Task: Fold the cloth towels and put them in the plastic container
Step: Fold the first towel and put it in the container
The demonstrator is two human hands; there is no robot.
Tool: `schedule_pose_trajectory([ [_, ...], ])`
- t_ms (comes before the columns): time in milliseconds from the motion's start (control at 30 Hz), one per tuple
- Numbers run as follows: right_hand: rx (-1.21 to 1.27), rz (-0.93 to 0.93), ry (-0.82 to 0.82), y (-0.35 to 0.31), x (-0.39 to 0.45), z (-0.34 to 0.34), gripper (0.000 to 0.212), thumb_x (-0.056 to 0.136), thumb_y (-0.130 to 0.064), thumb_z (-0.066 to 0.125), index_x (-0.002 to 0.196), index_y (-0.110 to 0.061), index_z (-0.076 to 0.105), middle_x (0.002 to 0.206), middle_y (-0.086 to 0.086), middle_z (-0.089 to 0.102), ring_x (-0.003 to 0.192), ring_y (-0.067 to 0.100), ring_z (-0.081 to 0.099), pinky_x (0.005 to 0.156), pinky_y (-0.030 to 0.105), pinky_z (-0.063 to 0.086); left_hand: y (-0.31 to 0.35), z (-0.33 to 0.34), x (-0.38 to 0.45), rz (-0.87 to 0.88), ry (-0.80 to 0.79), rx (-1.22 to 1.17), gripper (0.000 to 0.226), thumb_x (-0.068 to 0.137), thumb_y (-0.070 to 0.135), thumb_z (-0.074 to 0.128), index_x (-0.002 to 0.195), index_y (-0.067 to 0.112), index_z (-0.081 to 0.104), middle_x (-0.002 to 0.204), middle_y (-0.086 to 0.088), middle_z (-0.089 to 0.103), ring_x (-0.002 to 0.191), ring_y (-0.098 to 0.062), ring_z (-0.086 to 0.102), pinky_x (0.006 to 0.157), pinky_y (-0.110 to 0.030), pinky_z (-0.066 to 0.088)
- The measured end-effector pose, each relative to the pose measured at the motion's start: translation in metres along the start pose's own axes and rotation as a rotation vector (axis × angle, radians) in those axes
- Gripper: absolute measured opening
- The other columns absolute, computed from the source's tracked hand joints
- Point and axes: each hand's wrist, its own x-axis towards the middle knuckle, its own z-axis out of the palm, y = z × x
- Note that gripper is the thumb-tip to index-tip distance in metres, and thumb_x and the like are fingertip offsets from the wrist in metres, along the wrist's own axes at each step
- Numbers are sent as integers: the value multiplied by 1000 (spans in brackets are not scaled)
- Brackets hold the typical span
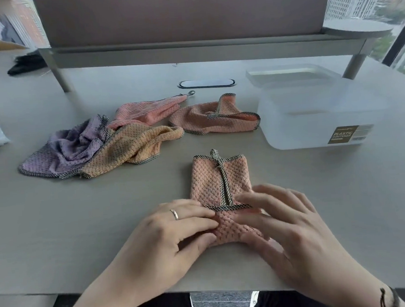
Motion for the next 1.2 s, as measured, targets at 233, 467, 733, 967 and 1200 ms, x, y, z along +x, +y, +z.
schedule_pose_trajectory([
  [233,85,56,-179,9,-6,-4,37,93,-51,56,128,-40,59,139,-32,50,135,-7,39,107,28,36,-3,-5,-5,-20,-103,14,46,83,55,69,125,35,66,136,28,56,135,4,44,110,-28,39],
  [467,103,91,-90,7,-1,-2,30,99,-40,47,123,-35,63,130,-25,60,121,-1,56,98,29,47,1,-4,-3,-43,-58,22,49,83,41,67,129,27,64,135,24,58,137,2,42,111,-26,38],
  [733,90,149,-137,5,-3,-5,50,83,-52,63,130,-37,56,129,-26,57,119,-1,53,100,24,41,2,-3,-4,-58,-10,1,39,83,35,63,121,25,69,128,18,64,129,2,51,106,-27,44],
  [967,118,133,-133,5,-4,-5,56,82,-64,62,131,-39,55,128,-28,52,120,-2,49,101,25,42,2,-4,-6,-21,-26,-1,40,84,43,69,119,26,70,130,15,61,127,-1,52,105,-24,44],
  [1200,299,141,-11,7,-9,-5,37,78,-42,72,115,-41,66,124,-19,52,110,2,59,89,19,47,2,-4,-6,-7,-9,-17,36,82,28,63,117,25,70,130,15,60,125,-1,54,103,-24,46],
])
